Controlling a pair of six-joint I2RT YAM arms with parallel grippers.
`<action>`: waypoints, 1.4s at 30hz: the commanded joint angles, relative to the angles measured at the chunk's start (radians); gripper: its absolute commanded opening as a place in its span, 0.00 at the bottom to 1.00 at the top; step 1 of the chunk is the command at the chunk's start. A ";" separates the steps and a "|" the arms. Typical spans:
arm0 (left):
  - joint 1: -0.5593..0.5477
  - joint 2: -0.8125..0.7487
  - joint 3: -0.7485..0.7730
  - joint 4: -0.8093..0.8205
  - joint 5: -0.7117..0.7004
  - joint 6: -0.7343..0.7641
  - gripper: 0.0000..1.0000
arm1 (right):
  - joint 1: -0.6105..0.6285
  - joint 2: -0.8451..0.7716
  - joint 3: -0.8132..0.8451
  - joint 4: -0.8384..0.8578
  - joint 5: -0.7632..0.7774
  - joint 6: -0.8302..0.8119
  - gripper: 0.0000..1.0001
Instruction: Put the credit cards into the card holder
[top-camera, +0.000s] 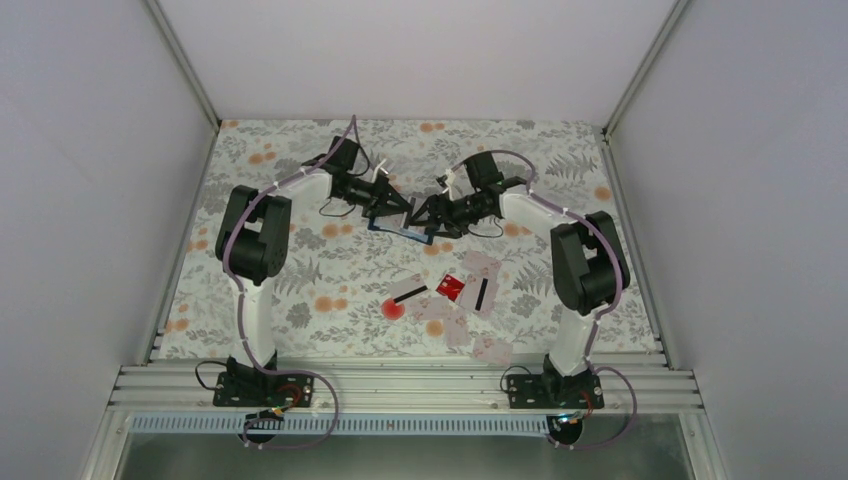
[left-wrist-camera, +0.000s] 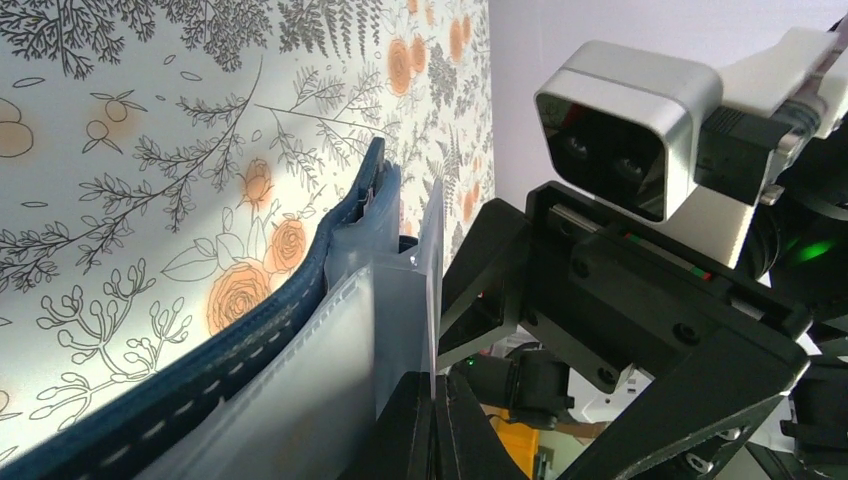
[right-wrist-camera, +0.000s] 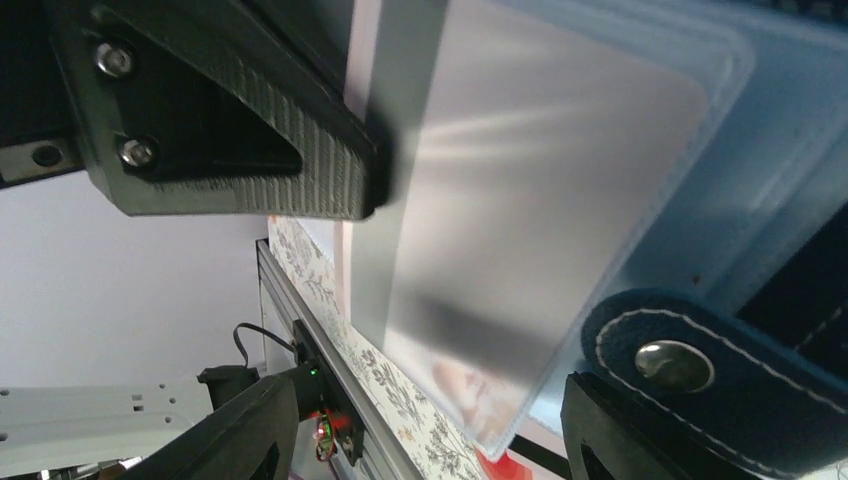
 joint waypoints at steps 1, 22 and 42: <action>0.000 -0.036 0.036 -0.007 0.056 -0.010 0.02 | -0.008 0.022 0.051 0.000 -0.003 0.004 0.67; 0.000 -0.048 0.047 -0.006 0.067 -0.022 0.02 | -0.016 -0.004 0.028 0.225 -0.085 0.151 0.19; 0.000 -0.031 -0.042 -0.005 0.005 0.011 0.32 | -0.016 0.018 -0.013 0.213 -0.068 0.147 0.04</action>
